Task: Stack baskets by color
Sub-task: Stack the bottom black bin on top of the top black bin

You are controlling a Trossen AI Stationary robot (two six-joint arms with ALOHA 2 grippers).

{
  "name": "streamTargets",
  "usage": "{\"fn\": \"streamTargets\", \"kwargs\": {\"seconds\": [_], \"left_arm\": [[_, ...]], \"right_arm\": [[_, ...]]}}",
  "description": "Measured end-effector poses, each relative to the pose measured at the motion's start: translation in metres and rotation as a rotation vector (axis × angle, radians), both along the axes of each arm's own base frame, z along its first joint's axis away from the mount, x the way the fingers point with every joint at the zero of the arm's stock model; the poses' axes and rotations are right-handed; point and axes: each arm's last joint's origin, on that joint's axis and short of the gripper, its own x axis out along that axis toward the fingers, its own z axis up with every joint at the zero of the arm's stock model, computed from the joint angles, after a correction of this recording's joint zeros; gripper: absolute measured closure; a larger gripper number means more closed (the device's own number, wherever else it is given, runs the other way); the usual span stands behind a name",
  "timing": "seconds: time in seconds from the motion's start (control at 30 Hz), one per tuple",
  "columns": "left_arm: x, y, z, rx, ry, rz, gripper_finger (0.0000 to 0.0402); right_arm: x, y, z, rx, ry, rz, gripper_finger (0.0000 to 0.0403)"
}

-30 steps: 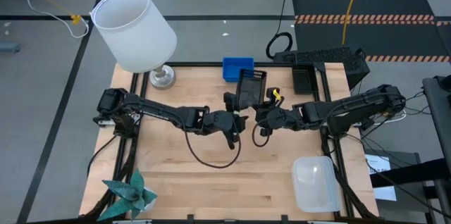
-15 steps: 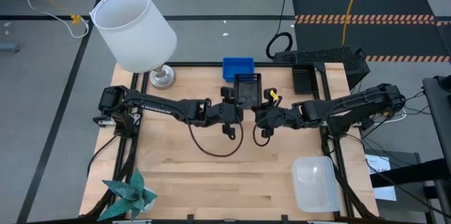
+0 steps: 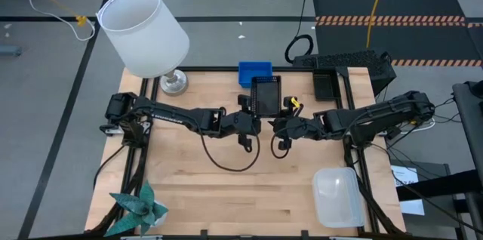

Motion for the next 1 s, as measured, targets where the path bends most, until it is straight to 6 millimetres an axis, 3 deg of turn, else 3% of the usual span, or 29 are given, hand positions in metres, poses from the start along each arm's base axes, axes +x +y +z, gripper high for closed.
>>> {"fn": "streamTargets", "kwargs": {"seconds": [0.23, 0.6, 0.73, 0.83, 1.0], "left_arm": [[0.001, -0.002, 0.001, -0.002, -0.010, -0.008, 0.0390], [0.002, -0.005, 0.002, -0.016, -0.031, -0.042, 0.0386], [0.002, -0.007, 0.003, -0.019, -0.041, -0.046, 0.0387], [0.004, -0.012, 0.006, -0.020, -0.081, -0.059, 0.0354], [0.004, -0.023, 0.011, -0.022, -0.126, -0.063, 0.0256]], "right_arm": [[0.000, 0.000, 0.000, -0.003, 0.003, 0.002, 0.0287], [-0.001, -0.006, -0.002, -0.029, 0.041, 0.000, 0.0391], [-0.002, -0.008, -0.003, -0.033, 0.059, -0.007, 0.0389], [-0.004, -0.009, -0.004, -0.036, 0.082, -0.012, 0.0391], [-0.009, -0.011, -0.005, -0.044, 0.120, -0.017, 0.0397]]}}
